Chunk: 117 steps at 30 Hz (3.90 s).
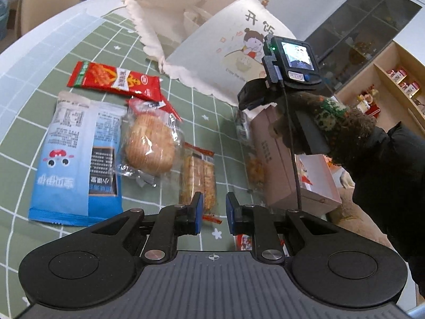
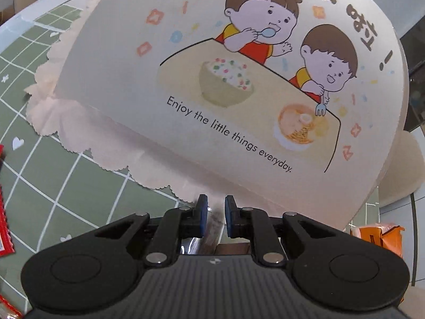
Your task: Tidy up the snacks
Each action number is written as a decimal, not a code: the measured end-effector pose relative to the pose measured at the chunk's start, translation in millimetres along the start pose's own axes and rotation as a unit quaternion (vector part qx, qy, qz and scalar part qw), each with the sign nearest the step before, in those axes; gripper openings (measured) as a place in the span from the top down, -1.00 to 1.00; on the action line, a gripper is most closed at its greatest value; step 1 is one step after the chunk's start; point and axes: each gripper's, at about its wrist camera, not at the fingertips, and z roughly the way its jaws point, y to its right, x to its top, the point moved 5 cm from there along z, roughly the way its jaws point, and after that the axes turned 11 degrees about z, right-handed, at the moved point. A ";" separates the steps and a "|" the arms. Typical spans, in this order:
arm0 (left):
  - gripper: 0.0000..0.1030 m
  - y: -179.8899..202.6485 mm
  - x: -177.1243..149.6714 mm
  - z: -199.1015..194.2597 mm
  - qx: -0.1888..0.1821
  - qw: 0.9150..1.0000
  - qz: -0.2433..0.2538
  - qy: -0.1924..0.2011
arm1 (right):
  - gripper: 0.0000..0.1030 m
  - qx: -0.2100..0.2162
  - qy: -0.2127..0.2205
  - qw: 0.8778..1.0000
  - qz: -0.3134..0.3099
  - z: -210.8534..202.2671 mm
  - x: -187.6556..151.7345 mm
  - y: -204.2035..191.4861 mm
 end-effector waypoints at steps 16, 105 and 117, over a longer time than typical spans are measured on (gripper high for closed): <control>0.59 10.9 -6.9 22.1 -0.010 0.999 -0.008 -0.031 | 0.70 0.229 -0.027 0.973 0.030 -57.8 -57.2 8.7; 0.16 89.7 7.8 125.7 0.119 0.964 0.204 -0.118 | -0.83 0.160 0.117 0.964 0.175 -120.5 -345.0 94.7; 0.16 121.3 -42.9 97.9 0.084 0.960 0.213 -0.161 | -0.54 0.173 0.067 0.973 0.138 -125.5 -330.5 93.2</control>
